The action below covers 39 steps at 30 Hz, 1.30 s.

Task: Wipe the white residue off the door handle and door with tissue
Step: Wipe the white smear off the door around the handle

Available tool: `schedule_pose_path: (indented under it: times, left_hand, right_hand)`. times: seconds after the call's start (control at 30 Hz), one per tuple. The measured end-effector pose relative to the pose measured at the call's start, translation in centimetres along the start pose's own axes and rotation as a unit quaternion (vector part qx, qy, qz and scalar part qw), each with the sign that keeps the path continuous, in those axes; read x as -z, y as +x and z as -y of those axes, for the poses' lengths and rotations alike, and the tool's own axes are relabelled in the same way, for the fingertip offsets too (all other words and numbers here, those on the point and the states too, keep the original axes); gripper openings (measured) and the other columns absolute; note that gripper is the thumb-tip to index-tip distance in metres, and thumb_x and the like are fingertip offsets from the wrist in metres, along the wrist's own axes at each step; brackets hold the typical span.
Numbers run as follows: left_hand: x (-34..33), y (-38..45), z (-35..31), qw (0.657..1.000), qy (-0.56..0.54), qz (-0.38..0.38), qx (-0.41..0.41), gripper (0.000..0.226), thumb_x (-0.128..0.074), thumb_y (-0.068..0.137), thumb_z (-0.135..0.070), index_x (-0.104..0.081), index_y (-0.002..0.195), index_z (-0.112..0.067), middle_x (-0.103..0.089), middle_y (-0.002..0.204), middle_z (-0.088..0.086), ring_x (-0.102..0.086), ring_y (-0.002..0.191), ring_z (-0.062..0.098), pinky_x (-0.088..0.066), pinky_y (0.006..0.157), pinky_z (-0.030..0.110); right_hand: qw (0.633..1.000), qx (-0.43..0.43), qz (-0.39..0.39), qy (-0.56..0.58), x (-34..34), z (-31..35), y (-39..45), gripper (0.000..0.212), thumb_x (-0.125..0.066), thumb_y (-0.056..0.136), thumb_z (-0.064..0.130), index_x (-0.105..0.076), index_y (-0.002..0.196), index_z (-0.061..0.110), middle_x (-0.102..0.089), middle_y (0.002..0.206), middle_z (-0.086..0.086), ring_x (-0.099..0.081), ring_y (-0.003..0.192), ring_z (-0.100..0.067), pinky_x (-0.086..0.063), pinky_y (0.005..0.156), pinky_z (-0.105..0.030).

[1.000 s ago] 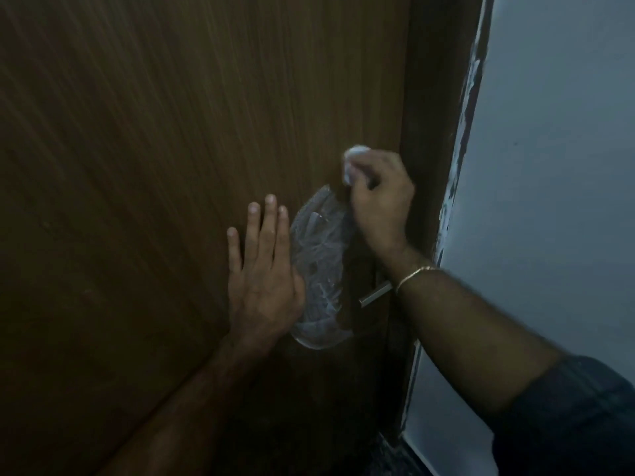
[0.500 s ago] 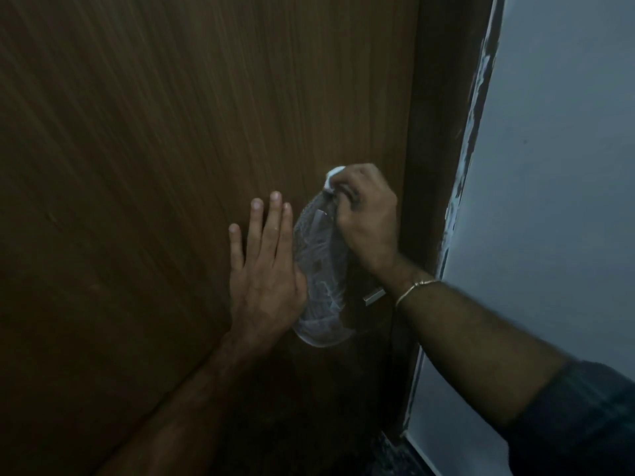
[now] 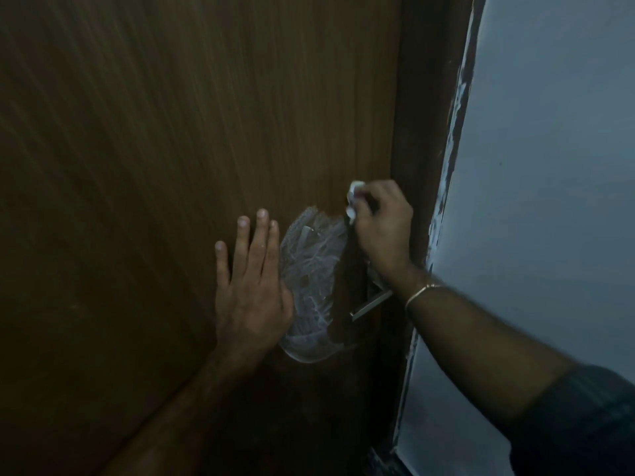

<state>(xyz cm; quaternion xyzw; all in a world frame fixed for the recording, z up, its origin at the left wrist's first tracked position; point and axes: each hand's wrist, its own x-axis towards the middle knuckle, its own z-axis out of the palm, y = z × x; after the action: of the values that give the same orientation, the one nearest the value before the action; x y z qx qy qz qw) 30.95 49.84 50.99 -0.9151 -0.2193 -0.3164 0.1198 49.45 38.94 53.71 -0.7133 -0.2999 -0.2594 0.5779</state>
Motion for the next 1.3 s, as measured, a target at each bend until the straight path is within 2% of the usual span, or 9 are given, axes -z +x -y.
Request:
schedule_pose_path:
  times: [0.1, 0.27, 0.43, 0.53, 0.7, 0.83, 0.93, 1.1, 1.3]
  left_hand:
    - [0.0, 0.0, -0.1, 1.000, -0.003, -0.004, 0.001, 0.090, -0.058, 0.083, -0.032, -0.009, 0.156, -0.013, 0.000, 0.166, 0.004, 0.004, 0.153, 0.023, -0.006, 0.119, 0.054]
    - [0.1, -0.1, 0.0, 1.000, -0.006, -0.007, -0.002, 0.091, -0.062, 0.083, -0.030, -0.011, 0.156, -0.012, -0.001, 0.166, 0.004, 0.003, 0.153, 0.022, -0.005, 0.120, 0.053]
    - [0.2, -0.1, 0.0, 1.000, -0.004, 0.000, -0.001, 0.091, -0.062, 0.083, -0.030, -0.012, 0.156, -0.012, 0.000, 0.166, 0.004, 0.004, 0.153, 0.022, -0.005, 0.120, 0.053]
    - [0.2, -0.1, 0.0, 1.000, -0.007, 0.005, -0.002, 0.091, -0.061, 0.083, -0.030, -0.011, 0.156, -0.013, 0.000, 0.166, 0.004, 0.005, 0.153, 0.021, -0.005, 0.120, 0.052]
    - [0.4, -0.2, 0.4, 1.000, -0.008, 0.007, -0.006, 0.090, -0.061, 0.084, -0.030, -0.010, 0.156, -0.013, 0.000, 0.166, 0.003, 0.004, 0.153, 0.020, -0.005, 0.120, 0.050]
    - [0.6, -0.1, 0.1, 1.000, -0.014, 0.016, 0.000, 0.091, -0.061, 0.085, -0.032, -0.007, 0.155, -0.014, 0.001, 0.165, 0.004, 0.005, 0.153, 0.021, -0.004, 0.120, 0.051]
    - [0.8, -0.1, -0.1, 1.000, -0.010, 0.023, 0.003, 0.091, -0.060, 0.085, -0.033, -0.006, 0.155, -0.014, 0.001, 0.165, 0.004, 0.006, 0.152, 0.021, -0.003, 0.120, 0.051]
    - [0.9, 0.0, -0.1, 1.000, -0.006, 0.019, 0.006, 0.088, -0.060, 0.085, -0.032, -0.010, 0.155, -0.013, 0.000, 0.165, 0.004, 0.005, 0.152, 0.020, -0.003, 0.120, 0.050]
    - [0.8, 0.0, -0.2, 1.000, -0.006, 0.022, 0.009, 0.090, -0.059, 0.084, -0.032, -0.008, 0.156, -0.014, 0.003, 0.166, 0.002, 0.008, 0.152, 0.020, -0.001, 0.120, 0.050]
  right_hand:
    - [0.999, 0.041, -0.020, 0.028, -0.3, 0.5, 1.0, 0.009, -0.067, 0.088, 0.007, -0.069, 0.096, 0.010, -0.062, 0.103, -0.001, -0.059, 0.093, -0.004, -0.048, 0.080, -0.007]
    - [0.997, -0.036, 0.060, -0.023, -0.2, -2.9, -5.0, 0.009, -0.064, 0.089, 0.004, -0.068, 0.094, 0.010, -0.061, 0.104, 0.000, -0.057, 0.091, -0.003, -0.052, 0.084, -0.015]
    - [0.999, 0.004, -0.013, 0.051, -0.5, 0.1, -0.3, 0.011, -0.067, 0.089, 0.008, -0.071, 0.099, 0.012, -0.064, 0.105, -0.001, -0.060, 0.095, -0.002, -0.049, 0.081, -0.007]
    - [0.998, 0.019, -0.003, 0.052, -0.7, 0.3, -0.9, 0.014, -0.066, 0.089, 0.008, -0.070, 0.101, 0.012, -0.062, 0.109, -0.001, -0.059, 0.099, -0.004, -0.046, 0.083, -0.004]
    - [0.996, -0.072, 0.041, 0.015, -0.8, -2.3, -5.5, 0.010, -0.066, 0.088, 0.003, -0.071, 0.092, 0.010, -0.063, 0.101, -0.002, -0.062, 0.092, -0.012, -0.041, 0.075, 0.000]
    - [0.999, -0.003, -0.005, 0.049, -1.0, 0.3, -1.3, 0.013, -0.066, 0.089, 0.008, -0.071, 0.099, 0.014, -0.063, 0.106, 0.001, -0.058, 0.095, 0.002, -0.044, 0.081, -0.002]
    - [0.999, 0.023, 0.011, 0.041, -0.8, 0.0, -1.8, 0.014, -0.066, 0.089, 0.007, -0.070, 0.100, 0.014, -0.062, 0.108, 0.001, -0.058, 0.099, -0.001, -0.047, 0.087, -0.008]
    - [0.997, -0.048, 0.056, -0.008, -0.5, -1.8, -5.3, 0.011, -0.065, 0.088, 0.002, -0.070, 0.092, 0.012, -0.062, 0.103, -0.001, -0.059, 0.093, -0.008, -0.050, 0.084, -0.013]
    - [0.998, 0.050, 0.014, 0.038, -1.0, 1.6, -1.6, 0.012, -0.065, 0.089, 0.006, -0.070, 0.098, 0.013, -0.062, 0.107, 0.000, -0.058, 0.097, -0.003, -0.048, 0.085, -0.008]
